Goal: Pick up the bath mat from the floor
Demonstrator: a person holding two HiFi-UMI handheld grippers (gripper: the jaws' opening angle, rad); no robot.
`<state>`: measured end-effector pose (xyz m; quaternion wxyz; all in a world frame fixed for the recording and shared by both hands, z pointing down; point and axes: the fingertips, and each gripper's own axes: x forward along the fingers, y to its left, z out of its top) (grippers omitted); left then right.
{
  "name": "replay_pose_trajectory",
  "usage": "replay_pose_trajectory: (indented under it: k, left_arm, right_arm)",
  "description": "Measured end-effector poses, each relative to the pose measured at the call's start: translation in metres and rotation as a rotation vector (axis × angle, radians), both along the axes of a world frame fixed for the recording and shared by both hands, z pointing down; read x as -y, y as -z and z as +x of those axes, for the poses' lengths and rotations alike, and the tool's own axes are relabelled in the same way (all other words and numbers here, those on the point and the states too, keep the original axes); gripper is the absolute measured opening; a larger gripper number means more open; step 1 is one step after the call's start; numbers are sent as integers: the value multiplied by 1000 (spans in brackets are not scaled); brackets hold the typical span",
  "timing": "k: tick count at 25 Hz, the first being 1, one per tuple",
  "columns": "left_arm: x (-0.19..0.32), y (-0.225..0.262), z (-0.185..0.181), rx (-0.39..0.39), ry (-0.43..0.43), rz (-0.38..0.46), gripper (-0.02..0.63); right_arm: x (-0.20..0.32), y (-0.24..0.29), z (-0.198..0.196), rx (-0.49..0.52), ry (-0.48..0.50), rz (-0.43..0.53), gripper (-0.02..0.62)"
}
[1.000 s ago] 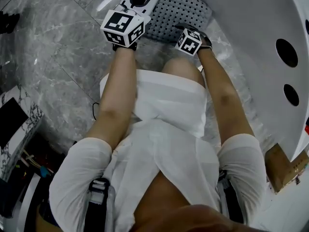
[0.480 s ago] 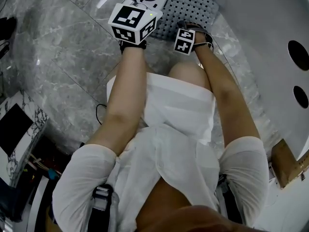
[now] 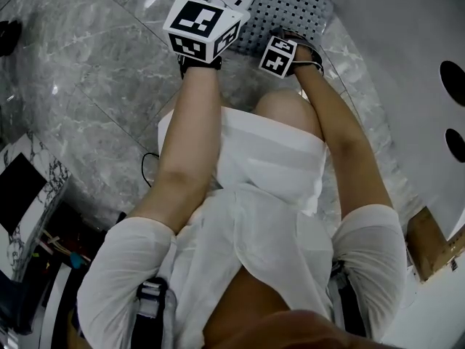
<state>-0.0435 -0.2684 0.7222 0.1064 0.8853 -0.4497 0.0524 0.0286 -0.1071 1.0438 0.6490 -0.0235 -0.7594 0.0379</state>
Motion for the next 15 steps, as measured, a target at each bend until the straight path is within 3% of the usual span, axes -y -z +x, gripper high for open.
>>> replay_pose_trajectory:
  k: [7, 15]
  left_arm:
    - [1, 10, -22, -69, 42, 9, 60]
    - [1, 9, -20, -111, 18, -6, 60]
  right_arm:
    - [-24, 4, -20, 27, 120, 52, 385]
    - [-13, -31, -3, -120, 306, 267, 400]
